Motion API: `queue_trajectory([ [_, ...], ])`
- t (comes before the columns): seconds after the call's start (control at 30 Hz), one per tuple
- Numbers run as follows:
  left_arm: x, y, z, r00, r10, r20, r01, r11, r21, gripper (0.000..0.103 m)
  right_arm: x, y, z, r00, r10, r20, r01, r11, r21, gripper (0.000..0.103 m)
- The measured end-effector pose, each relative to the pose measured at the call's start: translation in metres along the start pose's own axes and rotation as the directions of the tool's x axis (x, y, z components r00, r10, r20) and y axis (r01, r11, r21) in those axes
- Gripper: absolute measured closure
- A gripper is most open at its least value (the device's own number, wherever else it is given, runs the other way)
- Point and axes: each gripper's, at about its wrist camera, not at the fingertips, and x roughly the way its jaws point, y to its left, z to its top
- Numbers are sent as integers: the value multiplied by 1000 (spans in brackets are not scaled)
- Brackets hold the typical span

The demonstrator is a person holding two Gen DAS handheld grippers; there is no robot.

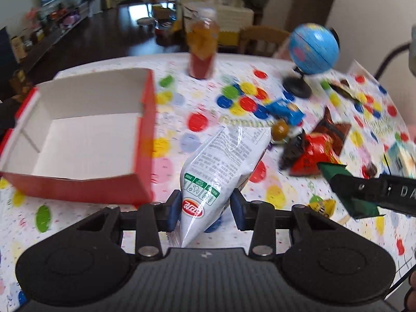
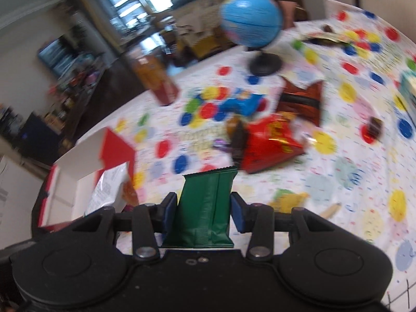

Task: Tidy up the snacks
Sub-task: 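Carry both snacks over the red box and open both tools to drop them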

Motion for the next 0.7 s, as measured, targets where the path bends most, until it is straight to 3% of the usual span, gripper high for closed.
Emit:
queue_trajectory([
  [0.4, -37, 102, 24, 997, 33, 68, -24, 992, -122, 64, 18, 117, 7, 999, 41, 14, -37, 977, -209, 61],
  [0.7, -31, 183, 42, 995, 86, 58, -76, 983, -168, 64, 62, 205, 3, 999, 49, -9, -50, 950, -308, 61],
])
